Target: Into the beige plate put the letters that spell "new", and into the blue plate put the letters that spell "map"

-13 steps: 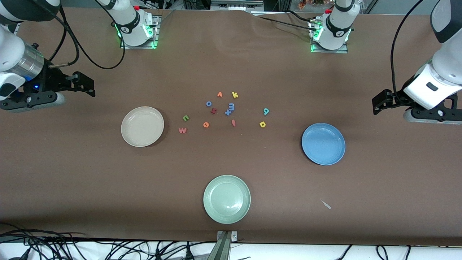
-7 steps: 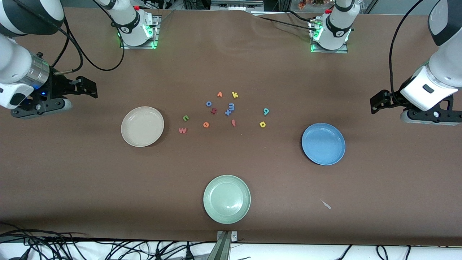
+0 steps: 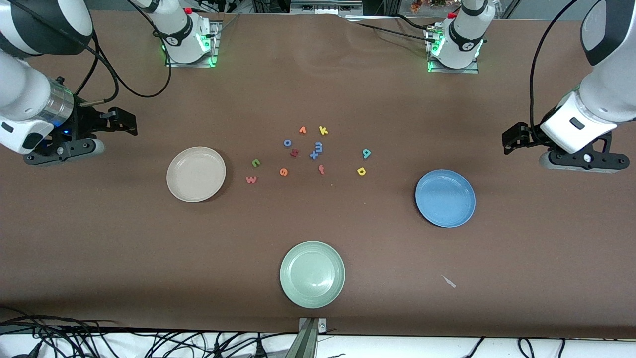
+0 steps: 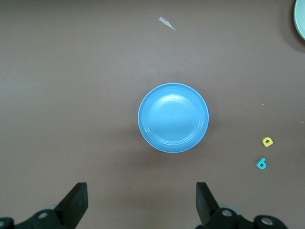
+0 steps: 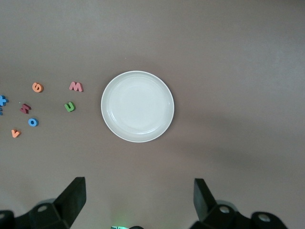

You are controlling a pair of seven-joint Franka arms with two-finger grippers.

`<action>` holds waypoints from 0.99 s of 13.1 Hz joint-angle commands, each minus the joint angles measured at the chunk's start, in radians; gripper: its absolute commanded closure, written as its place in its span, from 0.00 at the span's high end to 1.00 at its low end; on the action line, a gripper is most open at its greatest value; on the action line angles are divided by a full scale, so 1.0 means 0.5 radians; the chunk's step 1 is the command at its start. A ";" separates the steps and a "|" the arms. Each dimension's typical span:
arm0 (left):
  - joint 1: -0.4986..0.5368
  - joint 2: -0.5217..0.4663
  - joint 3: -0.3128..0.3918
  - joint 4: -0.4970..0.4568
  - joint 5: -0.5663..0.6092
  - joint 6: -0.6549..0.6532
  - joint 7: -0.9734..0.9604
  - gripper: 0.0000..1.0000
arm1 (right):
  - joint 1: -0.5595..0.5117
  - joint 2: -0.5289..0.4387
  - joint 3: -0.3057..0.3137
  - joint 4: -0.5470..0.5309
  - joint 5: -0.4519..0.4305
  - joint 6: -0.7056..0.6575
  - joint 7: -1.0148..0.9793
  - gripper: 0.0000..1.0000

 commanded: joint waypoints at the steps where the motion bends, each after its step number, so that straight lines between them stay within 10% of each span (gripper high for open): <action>1: 0.008 -0.005 -0.030 -0.019 -0.033 -0.018 0.046 1.00 | -0.007 -0.014 0.002 -0.017 -0.004 -0.021 -0.036 1.00; 13: 0.008 -0.005 -0.036 -0.034 -0.030 -0.021 0.046 1.00 | -0.004 -0.020 -0.059 -0.005 -0.019 -0.055 -0.079 1.00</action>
